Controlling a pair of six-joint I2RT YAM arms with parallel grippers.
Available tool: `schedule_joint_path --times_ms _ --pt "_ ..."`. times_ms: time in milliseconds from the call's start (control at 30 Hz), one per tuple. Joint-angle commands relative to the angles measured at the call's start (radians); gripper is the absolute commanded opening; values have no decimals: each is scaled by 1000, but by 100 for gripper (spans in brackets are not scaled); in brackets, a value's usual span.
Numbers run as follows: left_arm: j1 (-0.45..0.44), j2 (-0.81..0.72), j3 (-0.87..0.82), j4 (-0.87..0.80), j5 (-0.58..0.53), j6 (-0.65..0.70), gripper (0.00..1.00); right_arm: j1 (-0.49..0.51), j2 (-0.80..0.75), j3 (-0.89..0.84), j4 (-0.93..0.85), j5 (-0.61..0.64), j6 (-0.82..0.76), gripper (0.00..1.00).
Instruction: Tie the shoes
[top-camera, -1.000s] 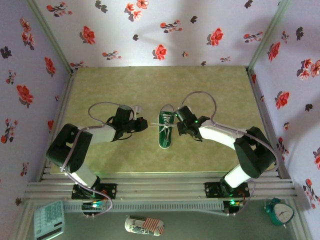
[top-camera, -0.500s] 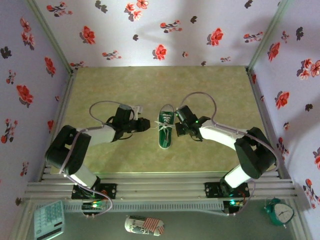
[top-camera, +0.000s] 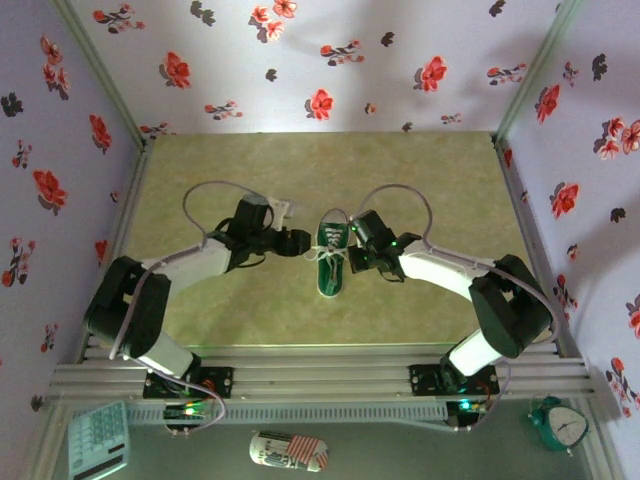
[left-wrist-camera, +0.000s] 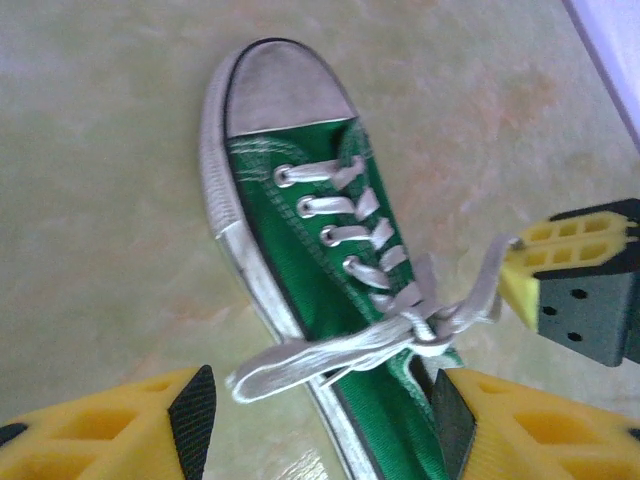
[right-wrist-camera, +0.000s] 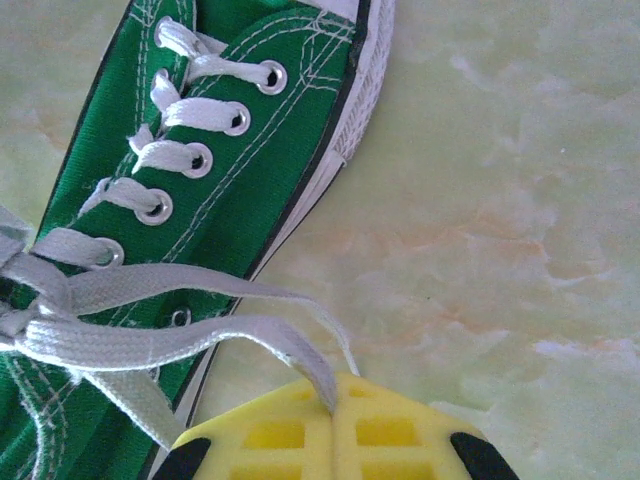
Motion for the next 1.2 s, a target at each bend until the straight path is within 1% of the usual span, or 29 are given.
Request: schedule_joint_path --times_ms 0,33,100,200,367,467,633,767,1167 --pt "-23 32 41 -139 46 247 62 -3 -13 -3 10 -23 -27 0" --pt "-22 43 46 -153 52 287 62 -3 -12 -1 10 -24 -29 0" --pt "-18 87 92 -230 115 391 61 -3 -9 7 0 -29 -34 0" --pt "-17 147 152 -278 171 449 59 -4 -10 10 -4 -31 -38 0" --pt "-9 209 214 -303 168 470 59 -3 -13 9 -8 -33 -37 0" --pt "-2 229 234 -312 145 473 59 -3 -16 4 -8 -34 -35 0" --pt "13 202 231 -312 128 469 59 -3 -17 1 -7 -35 -33 0" --pt "30 177 212 -286 128 456 59 -3 -13 3 -4 -40 -32 0" --pt "35 291 294 -323 167 483 59 -3 -14 4 -8 -49 -27 0"
